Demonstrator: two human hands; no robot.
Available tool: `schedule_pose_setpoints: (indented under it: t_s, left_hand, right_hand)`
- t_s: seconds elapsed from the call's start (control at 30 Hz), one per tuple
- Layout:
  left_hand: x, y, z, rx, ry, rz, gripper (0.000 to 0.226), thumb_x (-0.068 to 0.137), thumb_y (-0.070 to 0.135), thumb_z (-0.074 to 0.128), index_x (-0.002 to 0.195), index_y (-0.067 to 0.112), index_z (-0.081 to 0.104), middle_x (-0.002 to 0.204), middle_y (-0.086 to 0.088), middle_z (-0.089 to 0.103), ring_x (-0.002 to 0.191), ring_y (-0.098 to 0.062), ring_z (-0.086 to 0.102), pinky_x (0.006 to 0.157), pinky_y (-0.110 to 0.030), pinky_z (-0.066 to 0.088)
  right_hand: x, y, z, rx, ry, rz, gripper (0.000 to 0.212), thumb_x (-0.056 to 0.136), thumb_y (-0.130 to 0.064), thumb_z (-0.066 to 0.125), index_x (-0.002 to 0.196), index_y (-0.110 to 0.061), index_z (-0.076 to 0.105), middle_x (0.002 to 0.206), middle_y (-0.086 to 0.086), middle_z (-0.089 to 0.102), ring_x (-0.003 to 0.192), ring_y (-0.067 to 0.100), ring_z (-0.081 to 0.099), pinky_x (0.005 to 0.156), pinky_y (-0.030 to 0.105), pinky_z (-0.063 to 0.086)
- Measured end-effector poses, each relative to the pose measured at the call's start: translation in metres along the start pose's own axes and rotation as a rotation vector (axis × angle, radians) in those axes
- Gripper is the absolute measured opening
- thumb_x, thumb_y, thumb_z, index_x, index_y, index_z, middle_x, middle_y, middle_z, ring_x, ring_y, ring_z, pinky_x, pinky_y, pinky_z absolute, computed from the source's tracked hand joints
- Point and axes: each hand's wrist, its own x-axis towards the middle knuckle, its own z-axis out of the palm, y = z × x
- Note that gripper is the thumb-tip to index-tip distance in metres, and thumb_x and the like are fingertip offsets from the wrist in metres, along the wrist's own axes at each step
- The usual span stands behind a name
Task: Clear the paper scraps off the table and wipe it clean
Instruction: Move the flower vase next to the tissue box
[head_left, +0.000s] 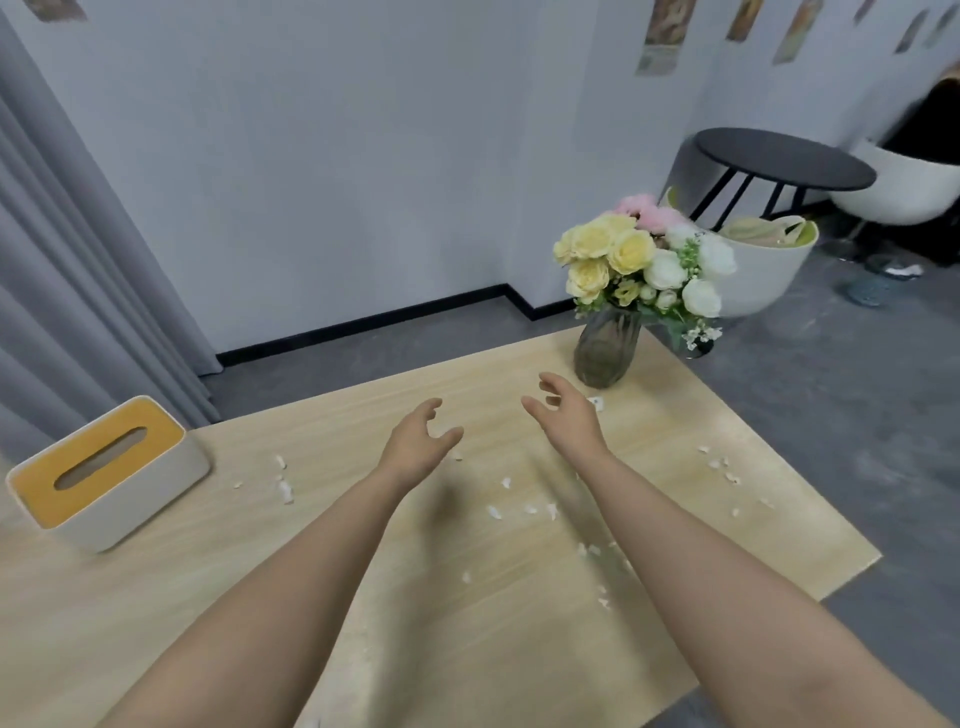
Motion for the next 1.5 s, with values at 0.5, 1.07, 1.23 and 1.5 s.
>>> schedule_pose_setpoints:
  t_s: [0.5, 1.07, 1.23, 1.5]
  left_hand:
    - [0.112, 0.062, 0.161, 0.034, -0.092, 0.071, 0.065, 0.086, 0.029, 0.066, 0.142, 0.018, 0.036, 0.142, -0.007, 0.044, 0.129, -0.021, 0.042, 0.103, -0.032, 0.036]
    - [0.249, 0.072, 0.262, -0.306, -0.089, 0.152, 0.111, 0.067, 0.009, 0.083, 0.15, 0.011, 0.01, 0.142, -0.011, 0.033, 0.13, -0.02, 0.038, 0.099, -0.017, 0.038]
    - [0.256, 0.074, 0.275, -0.317, -0.072, 0.258, 0.095, 0.059, 0.008, 0.086, 0.135, 0.016, 0.031, 0.121, 0.002, 0.054, 0.113, -0.015, 0.056, 0.099, -0.034, 0.048]
    - [0.237, 0.08, 0.266, -0.32, -0.015, 0.253, 0.079, 0.06, 0.004, 0.085, 0.12, 0.029, 0.04, 0.105, 0.014, 0.056, 0.095, -0.002, 0.06, 0.079, -0.016, 0.052]
  right_hand:
    - [0.106, 0.113, -0.089, 0.007, 0.121, 0.071, 0.053, 0.088, -0.029, 0.064, 0.136, -0.016, 0.046, 0.133, 0.004, 0.054, 0.122, 0.018, 0.049, 0.094, 0.027, 0.039]
    - [0.221, 0.155, -0.089, 0.256, 0.078, 0.107, 0.067, 0.078, -0.025, 0.076, 0.134, -0.012, 0.042, 0.117, 0.0, 0.055, 0.117, 0.018, 0.051, 0.103, 0.032, 0.04]
    - [0.23, 0.16, -0.092, 0.238, 0.053, 0.127, 0.07, 0.075, -0.031, 0.078, 0.133, -0.013, 0.043, 0.122, 0.001, 0.057, 0.119, 0.021, 0.052, 0.103, 0.035, 0.042]
    - [0.22, 0.151, -0.096, 0.263, 0.08, 0.08, 0.088, 0.047, -0.053, 0.081, 0.126, -0.03, 0.048, 0.117, -0.002, 0.062, 0.109, 0.017, 0.059, 0.096, 0.042, 0.05]
